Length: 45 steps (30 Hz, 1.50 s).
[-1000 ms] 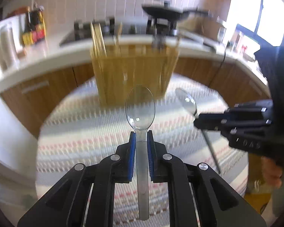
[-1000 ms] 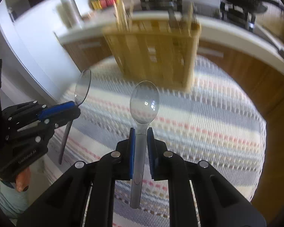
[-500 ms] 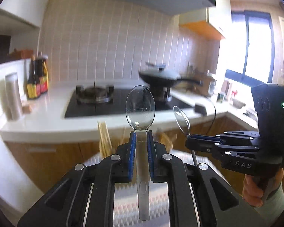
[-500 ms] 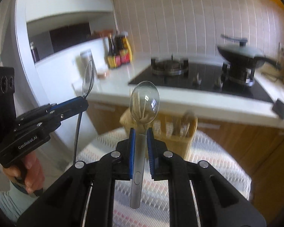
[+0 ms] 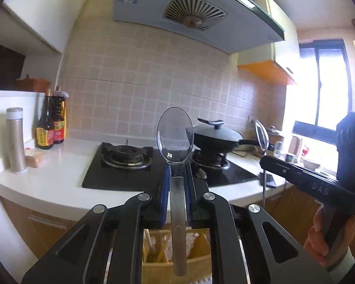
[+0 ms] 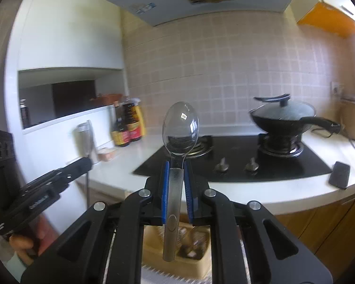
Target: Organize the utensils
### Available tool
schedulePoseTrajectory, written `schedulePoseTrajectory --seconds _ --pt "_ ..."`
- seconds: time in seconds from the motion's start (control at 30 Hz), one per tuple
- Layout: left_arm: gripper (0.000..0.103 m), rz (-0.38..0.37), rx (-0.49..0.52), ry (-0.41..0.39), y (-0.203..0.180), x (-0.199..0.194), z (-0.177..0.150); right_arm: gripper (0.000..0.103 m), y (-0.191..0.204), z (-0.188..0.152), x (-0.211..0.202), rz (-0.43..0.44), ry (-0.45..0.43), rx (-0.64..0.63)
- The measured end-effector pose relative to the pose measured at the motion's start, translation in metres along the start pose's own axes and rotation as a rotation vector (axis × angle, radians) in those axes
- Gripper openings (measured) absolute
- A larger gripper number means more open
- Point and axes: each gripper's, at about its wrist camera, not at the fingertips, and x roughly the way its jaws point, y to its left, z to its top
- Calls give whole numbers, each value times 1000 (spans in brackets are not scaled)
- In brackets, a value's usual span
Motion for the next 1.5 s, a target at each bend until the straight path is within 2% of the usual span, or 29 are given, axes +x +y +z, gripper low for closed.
schedulePoseTrajectory --seconds 0.1,0.37,0.57,0.87,0.9,1.0,1.1,1.17,1.37,1.5 --pt "10 4 -19 -27 8 15 -7 10 -11 -7 18 -44 -15 2" --pt "10 24 -21 -75 25 40 -37 10 -45 -41 58 -51 14 59" --pt "10 69 17 -78 31 53 -53 11 -44 -59 64 -44 8 56" --pt "11 63 16 -73 36 57 -65 11 -36 -71 60 -66 -13 31" --pt "12 61 16 -74 36 56 -65 11 -36 -71 59 -64 -10 32" --pt "40 34 1 -57 38 50 -67 13 -38 -74 52 -38 15 61" --pt "43 23 -26 -40 42 39 -70 25 -42 -79 40 -16 28 94" --pt "43 32 -29 -39 42 31 -71 25 -42 -81 29 -18 35 99" --pt "57 33 -76 -39 45 -16 -69 25 -47 -89 -11 -6 34 167" --pt "65 42 -73 -25 37 -43 -77 25 -40 -104 -31 -4 67 180"
